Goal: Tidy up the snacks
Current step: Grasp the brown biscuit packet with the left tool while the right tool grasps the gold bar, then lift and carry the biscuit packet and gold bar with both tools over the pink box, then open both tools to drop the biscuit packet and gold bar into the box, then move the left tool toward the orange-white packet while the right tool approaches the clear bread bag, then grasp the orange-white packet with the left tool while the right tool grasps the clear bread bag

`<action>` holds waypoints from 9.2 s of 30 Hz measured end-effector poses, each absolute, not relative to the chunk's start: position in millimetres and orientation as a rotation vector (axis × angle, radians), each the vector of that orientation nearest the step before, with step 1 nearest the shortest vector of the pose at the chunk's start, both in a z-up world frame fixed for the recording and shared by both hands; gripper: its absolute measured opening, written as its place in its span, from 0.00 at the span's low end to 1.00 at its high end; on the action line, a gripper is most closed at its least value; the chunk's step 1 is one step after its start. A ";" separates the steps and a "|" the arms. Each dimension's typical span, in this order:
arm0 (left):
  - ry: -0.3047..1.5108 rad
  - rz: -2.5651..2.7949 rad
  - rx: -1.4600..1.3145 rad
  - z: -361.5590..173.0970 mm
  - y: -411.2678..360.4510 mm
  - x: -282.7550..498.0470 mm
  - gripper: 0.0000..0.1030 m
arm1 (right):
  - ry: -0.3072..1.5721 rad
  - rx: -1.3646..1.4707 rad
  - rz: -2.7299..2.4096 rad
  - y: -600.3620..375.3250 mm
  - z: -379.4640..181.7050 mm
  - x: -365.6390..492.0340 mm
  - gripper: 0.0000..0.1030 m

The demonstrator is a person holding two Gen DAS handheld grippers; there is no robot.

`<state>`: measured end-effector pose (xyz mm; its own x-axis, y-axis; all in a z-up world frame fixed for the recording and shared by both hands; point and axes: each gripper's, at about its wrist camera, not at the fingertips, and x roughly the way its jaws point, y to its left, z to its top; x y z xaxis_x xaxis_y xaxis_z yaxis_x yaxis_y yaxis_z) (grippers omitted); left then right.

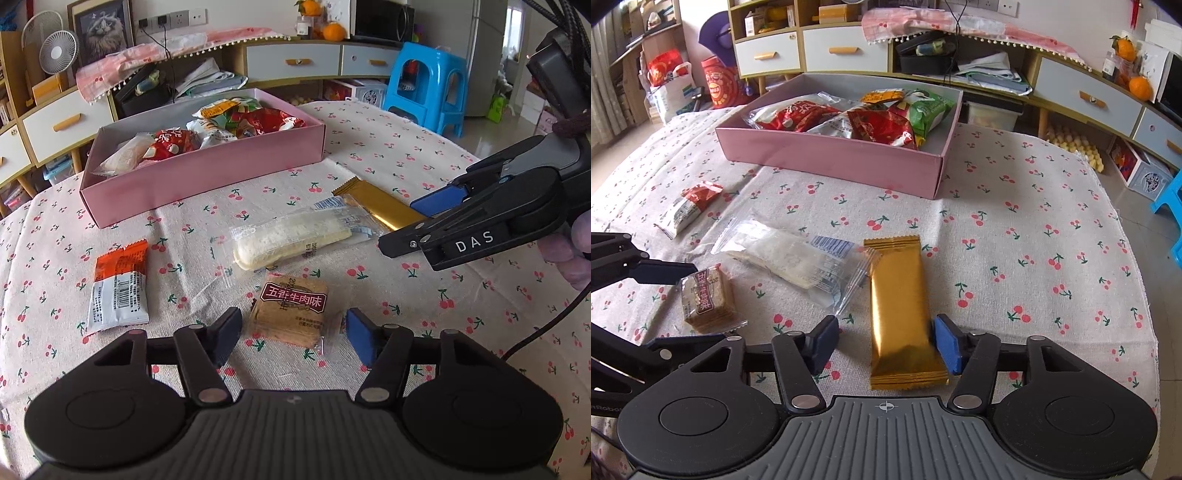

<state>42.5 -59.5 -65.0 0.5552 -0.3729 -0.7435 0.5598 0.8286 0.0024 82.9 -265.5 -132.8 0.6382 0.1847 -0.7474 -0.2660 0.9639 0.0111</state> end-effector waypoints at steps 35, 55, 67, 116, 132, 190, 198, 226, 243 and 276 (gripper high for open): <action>0.848 -0.490 0.159 -60.4 -51.3 48.6 0.41 | 0.921 -0.026 0.181 -253.0 -126.4 86.0 0.29; 0.874 -0.432 0.071 -38.7 -40.7 55.0 0.39 | 0.989 0.256 0.208 -282.1 -90.9 69.5 0.23; 0.897 -0.424 0.074 -41.3 -40.6 54.9 0.39 | 1.010 0.187 0.200 -276.1 -99.9 71.0 0.40; 0.854 -0.423 0.033 -22.7 -32.9 60.0 0.39 | 0.891 0.374 0.250 -293.5 -46.8 66.3 0.26; 0.786 -0.364 -0.025 -2.6 -17.9 131.0 0.39 | 0.903 0.467 0.230 -273.9 -49.5 145.2 0.26; 0.650 -0.277 0.114 5.8 -17.9 188.9 0.89 | 0.765 0.455 0.279 -244.9 -26.4 234.2 0.75; 0.668 -0.249 0.129 10.2 -13.2 154.3 0.95 | 0.754 0.413 0.270 -248.0 -22.0 190.4 0.82; 0.810 -0.153 0.084 -20.5 1.8 84.7 0.99 | 0.745 0.073 0.313 -230.1 -71.5 84.2 0.86; 0.808 -0.196 0.122 -52.1 -4.1 71.7 0.99 | 0.762 -0.409 0.413 -193.4 -116.7 59.5 0.89; 0.845 -0.100 0.033 -61.8 -2.2 108.7 0.85 | 0.865 -0.205 0.217 -195.3 -127.2 138.3 0.91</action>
